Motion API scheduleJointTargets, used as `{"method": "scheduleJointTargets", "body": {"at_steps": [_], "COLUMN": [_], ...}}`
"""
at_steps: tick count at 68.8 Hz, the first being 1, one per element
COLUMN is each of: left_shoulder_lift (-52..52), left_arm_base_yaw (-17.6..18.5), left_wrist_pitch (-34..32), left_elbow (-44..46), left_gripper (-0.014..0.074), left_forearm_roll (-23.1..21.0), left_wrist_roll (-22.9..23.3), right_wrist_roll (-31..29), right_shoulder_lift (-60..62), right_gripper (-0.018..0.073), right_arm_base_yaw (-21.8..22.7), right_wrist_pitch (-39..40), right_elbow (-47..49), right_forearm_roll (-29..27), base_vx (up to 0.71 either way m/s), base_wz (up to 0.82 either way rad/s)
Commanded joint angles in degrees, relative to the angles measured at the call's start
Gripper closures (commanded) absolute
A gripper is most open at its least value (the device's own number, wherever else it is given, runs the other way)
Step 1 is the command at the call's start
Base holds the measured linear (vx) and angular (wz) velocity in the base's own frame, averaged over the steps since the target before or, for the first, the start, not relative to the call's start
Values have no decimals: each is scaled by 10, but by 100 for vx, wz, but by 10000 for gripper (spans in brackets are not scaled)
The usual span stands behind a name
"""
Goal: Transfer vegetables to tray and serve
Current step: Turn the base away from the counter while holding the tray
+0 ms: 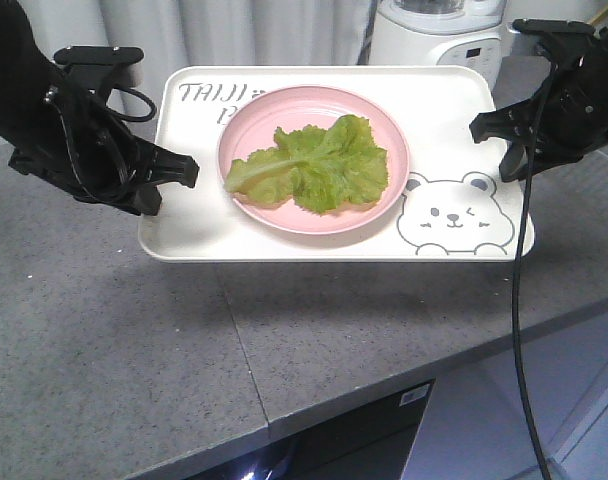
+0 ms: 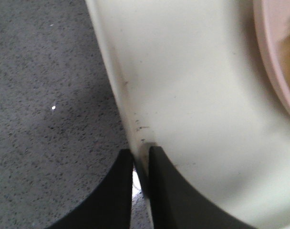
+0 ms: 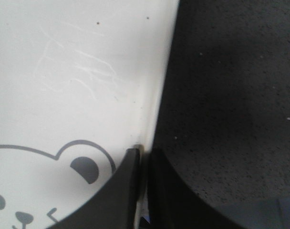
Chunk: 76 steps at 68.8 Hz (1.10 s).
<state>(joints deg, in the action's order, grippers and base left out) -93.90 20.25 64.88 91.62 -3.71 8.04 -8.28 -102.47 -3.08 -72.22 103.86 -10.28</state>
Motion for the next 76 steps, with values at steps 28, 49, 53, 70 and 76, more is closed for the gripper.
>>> {"method": "scheduleJointTargets", "body": {"at_steps": [28, 49, 53, 70, 76], "left_shoulder_lift": [29, 29, 29, 29, 29], "left_arm_base_yaw": [7, 7, 7, 7, 7], "left_wrist_pitch": [-39, -39, -39, -39, -39], "left_elbow": [21, 21, 21, 21, 21], "left_gripper": [602, 602, 602, 602, 602], "left_forearm_roll": [-22, -22, -22, -22, -22], "left_wrist_roll": [-13, -13, -13, -13, -13], "right_wrist_roll": [-21, -21, -21, -21, -21], "right_shoulder_lift": [32, 32, 32, 32, 32], "right_gripper": [565, 565, 565, 565, 565], "right_arm_base_yaw": [-1, -1, -1, -1, -1], "right_wrist_pitch": [-13, -13, -13, -13, -13], "right_elbow": [15, 15, 15, 15, 15], "right_forearm_roll": [-24, -24, -24, -24, -24], "base_vx": [0, 1, 0, 0, 0], "base_wz": [-30, -32, -33, -31, -28]}}
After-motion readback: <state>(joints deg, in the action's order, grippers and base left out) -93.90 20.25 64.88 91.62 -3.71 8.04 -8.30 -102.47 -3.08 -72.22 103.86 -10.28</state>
